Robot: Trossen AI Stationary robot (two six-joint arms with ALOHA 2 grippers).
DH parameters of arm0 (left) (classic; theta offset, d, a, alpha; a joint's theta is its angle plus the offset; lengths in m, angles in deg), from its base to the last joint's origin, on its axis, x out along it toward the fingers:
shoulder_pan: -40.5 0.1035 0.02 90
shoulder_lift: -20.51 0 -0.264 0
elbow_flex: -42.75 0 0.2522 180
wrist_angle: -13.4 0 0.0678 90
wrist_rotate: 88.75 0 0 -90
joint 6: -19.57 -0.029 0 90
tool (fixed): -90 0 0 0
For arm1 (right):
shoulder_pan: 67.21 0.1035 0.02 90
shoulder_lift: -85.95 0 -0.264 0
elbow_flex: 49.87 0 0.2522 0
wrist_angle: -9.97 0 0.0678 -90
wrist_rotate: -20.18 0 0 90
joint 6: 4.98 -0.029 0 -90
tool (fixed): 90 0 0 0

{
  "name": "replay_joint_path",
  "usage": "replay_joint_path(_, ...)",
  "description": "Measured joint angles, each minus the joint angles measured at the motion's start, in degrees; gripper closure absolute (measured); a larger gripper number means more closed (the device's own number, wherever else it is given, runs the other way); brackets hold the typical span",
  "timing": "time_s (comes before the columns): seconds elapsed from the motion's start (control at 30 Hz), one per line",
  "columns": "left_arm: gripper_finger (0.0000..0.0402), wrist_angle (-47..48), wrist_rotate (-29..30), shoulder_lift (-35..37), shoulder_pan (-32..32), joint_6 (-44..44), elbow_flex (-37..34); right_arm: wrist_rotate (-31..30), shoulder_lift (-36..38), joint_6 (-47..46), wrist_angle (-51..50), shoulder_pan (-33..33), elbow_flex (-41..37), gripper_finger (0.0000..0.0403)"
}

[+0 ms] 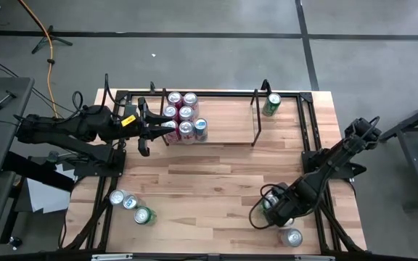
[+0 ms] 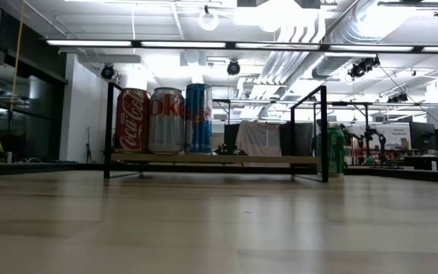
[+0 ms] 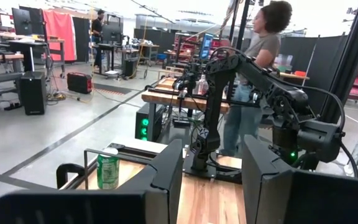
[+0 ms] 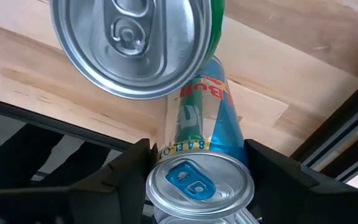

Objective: Place canned beverage on shelf
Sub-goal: Put the right blue soda can on the shelf aligned with the other blue soda can

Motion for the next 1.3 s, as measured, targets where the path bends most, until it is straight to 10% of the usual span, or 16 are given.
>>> replay_joint_path(0.53,0.0316,-1.4,7.3,0.0,0.0,-6.0,1.4,3.7,15.6,11.5,0.6,-0.4,-0.3,0.0184)
replay_joint_path(1.0,0.0157,-4.7,7.3,-3.1,0.0,1.0,1.4,-8.1,25.5,33.9,11.2,-8.9,-0.1,0.0184)
replay_joint_path(1.3,0.0117,-5.8,-16.6,-10.2,4.2,31.0,1.4,-7.1,18.6,69.1,26.6,-25.7,0.3,0.0184)
